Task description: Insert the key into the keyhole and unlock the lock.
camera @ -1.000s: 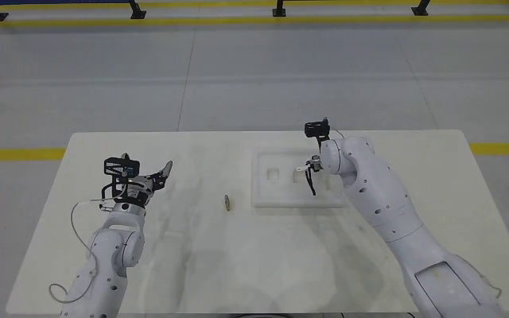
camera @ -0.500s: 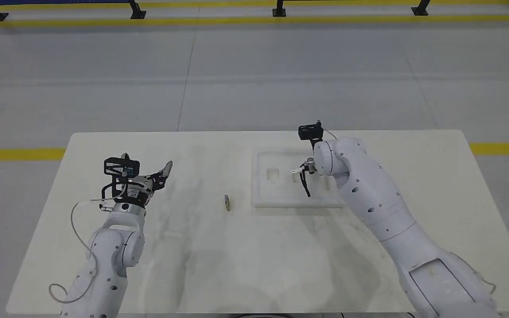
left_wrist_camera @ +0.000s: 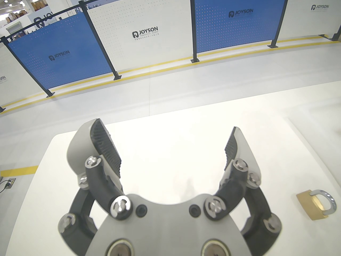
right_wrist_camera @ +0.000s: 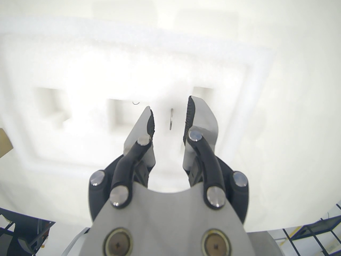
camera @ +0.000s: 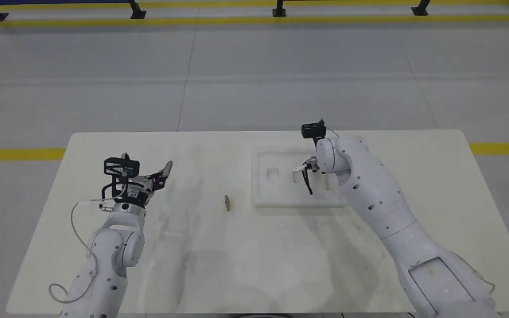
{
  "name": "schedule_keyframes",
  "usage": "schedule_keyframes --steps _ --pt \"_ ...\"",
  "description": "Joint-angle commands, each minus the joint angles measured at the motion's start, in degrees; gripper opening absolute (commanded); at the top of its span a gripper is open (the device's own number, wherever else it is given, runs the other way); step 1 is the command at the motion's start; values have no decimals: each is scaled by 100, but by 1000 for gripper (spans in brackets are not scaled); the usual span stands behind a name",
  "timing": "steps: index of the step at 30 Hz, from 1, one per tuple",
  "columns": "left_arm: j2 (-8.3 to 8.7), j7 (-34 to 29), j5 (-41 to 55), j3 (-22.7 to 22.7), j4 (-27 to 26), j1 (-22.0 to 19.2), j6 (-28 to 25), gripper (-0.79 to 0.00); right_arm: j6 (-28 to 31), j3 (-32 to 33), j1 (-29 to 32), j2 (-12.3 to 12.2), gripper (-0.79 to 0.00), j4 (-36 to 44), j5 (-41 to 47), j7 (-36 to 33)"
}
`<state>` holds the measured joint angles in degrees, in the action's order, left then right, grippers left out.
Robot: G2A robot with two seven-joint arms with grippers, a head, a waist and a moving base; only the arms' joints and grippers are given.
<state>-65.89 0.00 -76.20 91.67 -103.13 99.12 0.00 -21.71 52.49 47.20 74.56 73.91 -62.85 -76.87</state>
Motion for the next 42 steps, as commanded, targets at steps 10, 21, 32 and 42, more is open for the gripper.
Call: schedule_keyframes --steps 10,21,32,42 --pt "0 0 0 0 0 0 0 0 96 -45 -97 75 -548 -196 -22 -89" --pt "0 0 0 0 0 0 0 0 161 -74 -144 144 -570 -269 -44 -116" --pt "0 0 0 0 0 0 0 0 208 -74 -196 206 -773 -402 -79 -115" --pt "0 0 0 0 0 0 0 0 208 -49 -204 247 -785 -433 -166 -114"
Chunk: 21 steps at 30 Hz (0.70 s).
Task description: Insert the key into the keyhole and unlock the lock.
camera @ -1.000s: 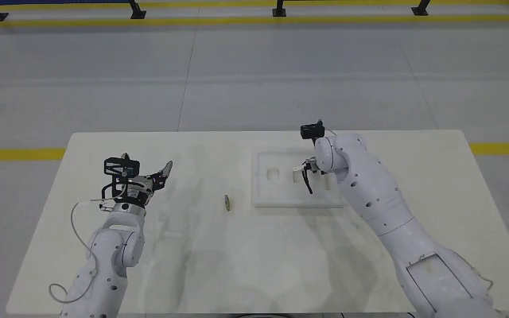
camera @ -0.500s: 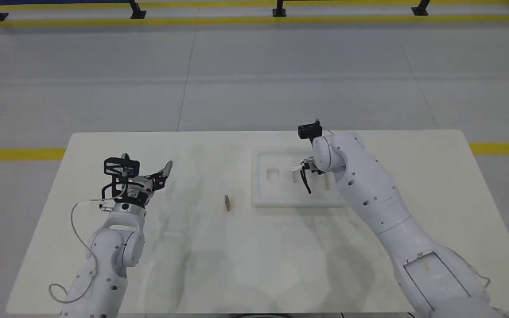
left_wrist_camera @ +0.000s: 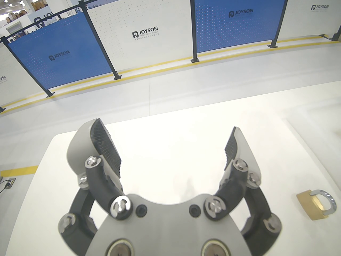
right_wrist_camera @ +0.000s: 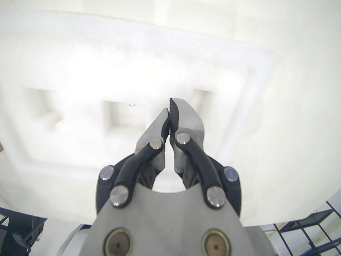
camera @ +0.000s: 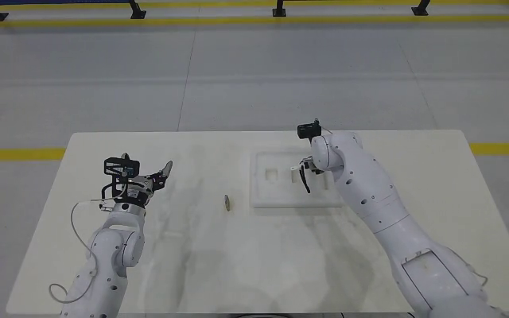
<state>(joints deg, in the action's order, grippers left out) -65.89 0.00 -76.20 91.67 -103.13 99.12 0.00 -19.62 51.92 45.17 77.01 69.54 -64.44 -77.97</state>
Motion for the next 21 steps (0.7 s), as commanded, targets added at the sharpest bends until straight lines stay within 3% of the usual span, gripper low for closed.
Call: schedule_keyframes --steps 1,21 --pt "0 0 0 0 0 0 0 0 0 18 0 3 -785 12 -22 -6" --pt "0 0 0 0 0 0 0 0 37 312 190 -6 -785 376 -164 -92"
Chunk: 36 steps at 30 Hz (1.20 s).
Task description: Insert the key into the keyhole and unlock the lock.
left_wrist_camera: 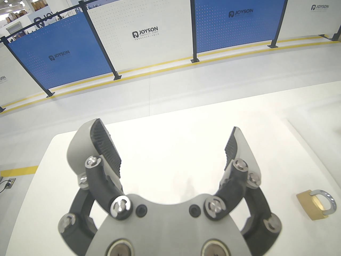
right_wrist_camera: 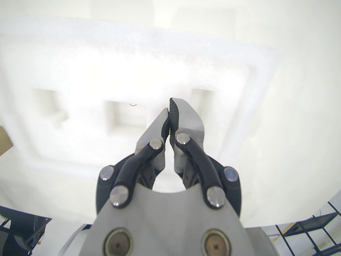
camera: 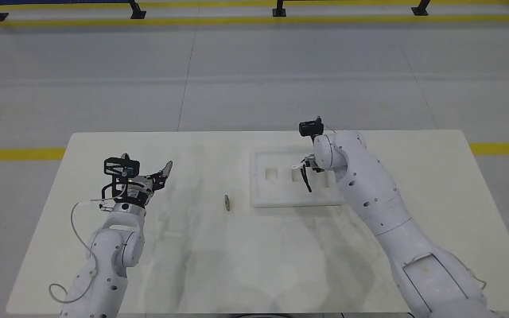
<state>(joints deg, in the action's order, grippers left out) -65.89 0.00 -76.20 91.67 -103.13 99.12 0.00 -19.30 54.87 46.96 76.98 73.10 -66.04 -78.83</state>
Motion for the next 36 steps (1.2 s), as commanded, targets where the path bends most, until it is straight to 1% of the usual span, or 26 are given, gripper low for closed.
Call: schedule_keyframes --steps 1,19,36 --pt "0 0 0 0 0 0 0 0 7 37 27 -3 -785 47 4 -9" --pt "0 0 0 0 0 0 0 0 -19 500 336 -74 -785 730 -108 -151" --pt "0 0 0 0 0 0 0 0 189 760 522 -81 -785 598 129 177"
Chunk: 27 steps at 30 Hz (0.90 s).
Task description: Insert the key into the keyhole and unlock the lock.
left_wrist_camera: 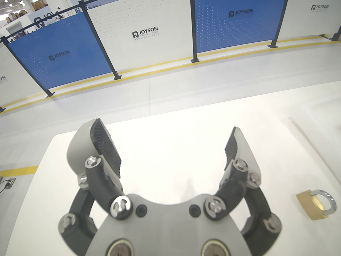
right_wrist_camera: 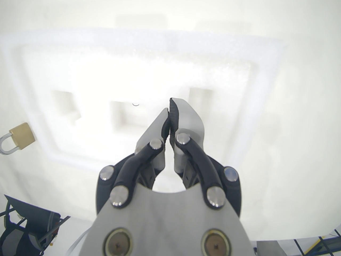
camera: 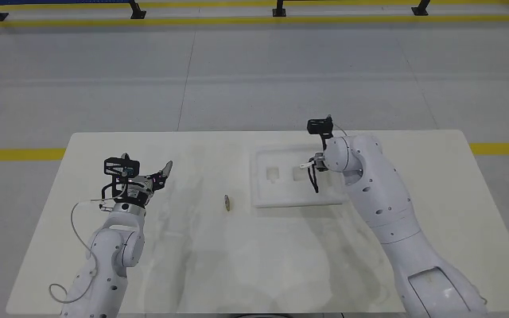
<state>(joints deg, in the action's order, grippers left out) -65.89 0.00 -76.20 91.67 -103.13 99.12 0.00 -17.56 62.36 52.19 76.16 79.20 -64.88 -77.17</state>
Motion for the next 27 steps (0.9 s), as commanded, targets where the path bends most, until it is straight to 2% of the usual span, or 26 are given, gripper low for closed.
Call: schedule_keyframes --steps 1,10,20,27 --pt "0 0 0 0 0 0 0 0 30 21 -1 0 -785 -20 26 21" --pt "-8 -59 -227 -126 -190 -181 -173 0 164 121 -6 -7 -785 -100 112 58" --pt "6 -578 -740 -812 -512 -585 -1412 0 297 230 36 -30 -785 -79 151 61" --pt "-21 -827 -1023 -1378 -462 -960 -1848 0 397 352 127 -55 -785 -54 248 103"
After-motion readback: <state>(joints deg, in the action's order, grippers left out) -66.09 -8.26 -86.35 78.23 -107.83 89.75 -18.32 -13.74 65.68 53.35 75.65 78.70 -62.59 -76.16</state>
